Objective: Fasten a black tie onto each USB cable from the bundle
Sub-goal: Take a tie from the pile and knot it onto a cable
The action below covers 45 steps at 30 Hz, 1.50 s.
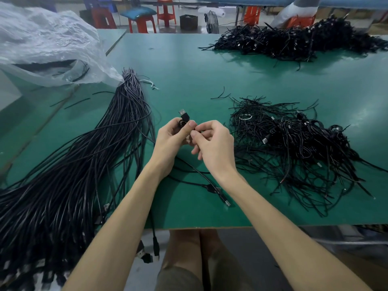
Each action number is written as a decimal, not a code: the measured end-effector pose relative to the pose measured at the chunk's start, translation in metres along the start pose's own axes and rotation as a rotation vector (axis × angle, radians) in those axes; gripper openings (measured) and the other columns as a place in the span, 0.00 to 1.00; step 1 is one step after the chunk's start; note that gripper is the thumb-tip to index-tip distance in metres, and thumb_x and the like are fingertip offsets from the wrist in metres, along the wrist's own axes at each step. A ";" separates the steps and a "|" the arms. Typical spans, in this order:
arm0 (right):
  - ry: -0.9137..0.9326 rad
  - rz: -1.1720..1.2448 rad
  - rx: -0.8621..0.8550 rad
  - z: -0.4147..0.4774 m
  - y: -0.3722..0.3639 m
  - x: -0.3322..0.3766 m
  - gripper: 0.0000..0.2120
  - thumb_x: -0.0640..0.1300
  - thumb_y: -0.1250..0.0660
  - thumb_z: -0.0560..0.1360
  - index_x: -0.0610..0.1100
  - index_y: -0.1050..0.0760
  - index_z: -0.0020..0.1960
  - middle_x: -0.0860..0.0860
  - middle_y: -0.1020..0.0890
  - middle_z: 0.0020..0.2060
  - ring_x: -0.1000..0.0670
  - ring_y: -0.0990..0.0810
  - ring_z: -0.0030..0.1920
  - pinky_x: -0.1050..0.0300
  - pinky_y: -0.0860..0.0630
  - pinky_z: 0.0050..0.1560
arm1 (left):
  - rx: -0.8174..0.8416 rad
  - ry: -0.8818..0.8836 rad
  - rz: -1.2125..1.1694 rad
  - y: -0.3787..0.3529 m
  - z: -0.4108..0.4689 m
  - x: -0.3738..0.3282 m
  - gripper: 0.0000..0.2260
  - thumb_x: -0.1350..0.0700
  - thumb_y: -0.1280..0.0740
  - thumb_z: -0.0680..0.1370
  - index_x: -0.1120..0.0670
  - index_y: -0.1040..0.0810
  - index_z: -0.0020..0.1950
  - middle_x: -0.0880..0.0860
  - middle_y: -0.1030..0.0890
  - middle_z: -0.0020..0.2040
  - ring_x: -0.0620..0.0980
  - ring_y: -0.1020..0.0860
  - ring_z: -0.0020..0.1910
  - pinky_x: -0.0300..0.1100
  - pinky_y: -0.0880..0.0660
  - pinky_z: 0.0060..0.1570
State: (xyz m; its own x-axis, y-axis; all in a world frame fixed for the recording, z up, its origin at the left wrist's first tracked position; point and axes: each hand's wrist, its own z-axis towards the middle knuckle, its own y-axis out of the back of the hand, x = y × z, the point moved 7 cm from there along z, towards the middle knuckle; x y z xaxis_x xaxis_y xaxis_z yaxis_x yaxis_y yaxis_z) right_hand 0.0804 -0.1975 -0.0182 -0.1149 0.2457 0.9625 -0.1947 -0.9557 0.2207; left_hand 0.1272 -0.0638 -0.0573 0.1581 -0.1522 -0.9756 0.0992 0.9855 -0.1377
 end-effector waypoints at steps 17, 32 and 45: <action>-0.131 0.252 -0.012 0.005 0.011 -0.015 0.12 0.39 0.26 0.77 0.42 0.30 0.49 0.43 0.16 0.36 0.52 0.22 0.28 0.59 0.25 0.31 | 0.087 0.006 -0.076 -0.008 0.000 0.002 0.12 0.54 0.31 0.81 0.55 0.16 0.62 0.52 0.21 0.35 0.53 0.24 0.37 0.43 0.23 0.44; -0.032 0.125 0.039 -0.005 0.013 -0.006 0.10 0.40 0.25 0.76 0.40 0.26 0.49 0.47 0.15 0.35 0.54 0.18 0.28 0.62 0.27 0.27 | -0.003 0.057 -0.076 -0.003 0.000 0.005 0.10 0.59 0.33 0.83 0.65 0.17 0.55 0.62 0.19 0.43 0.59 0.23 0.42 0.50 0.22 0.48; -0.183 0.273 0.089 -0.021 0.013 -0.039 0.18 0.50 0.29 0.79 0.41 0.24 0.64 0.50 0.14 0.50 0.52 0.13 0.45 0.54 0.17 0.47 | 0.037 0.092 -0.350 -0.002 0.002 -0.001 0.09 0.60 0.35 0.84 0.58 0.16 0.50 0.54 0.19 0.38 0.49 0.22 0.35 0.39 0.24 0.41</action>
State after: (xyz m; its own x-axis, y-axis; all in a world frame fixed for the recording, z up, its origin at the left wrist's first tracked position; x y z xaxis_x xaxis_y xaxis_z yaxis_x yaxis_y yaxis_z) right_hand 0.0622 -0.2161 -0.0556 0.0274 -0.0470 0.9985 -0.0943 -0.9946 -0.0442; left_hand 0.1284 -0.0653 -0.0557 0.0192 -0.4712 -0.8818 0.1676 0.8710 -0.4617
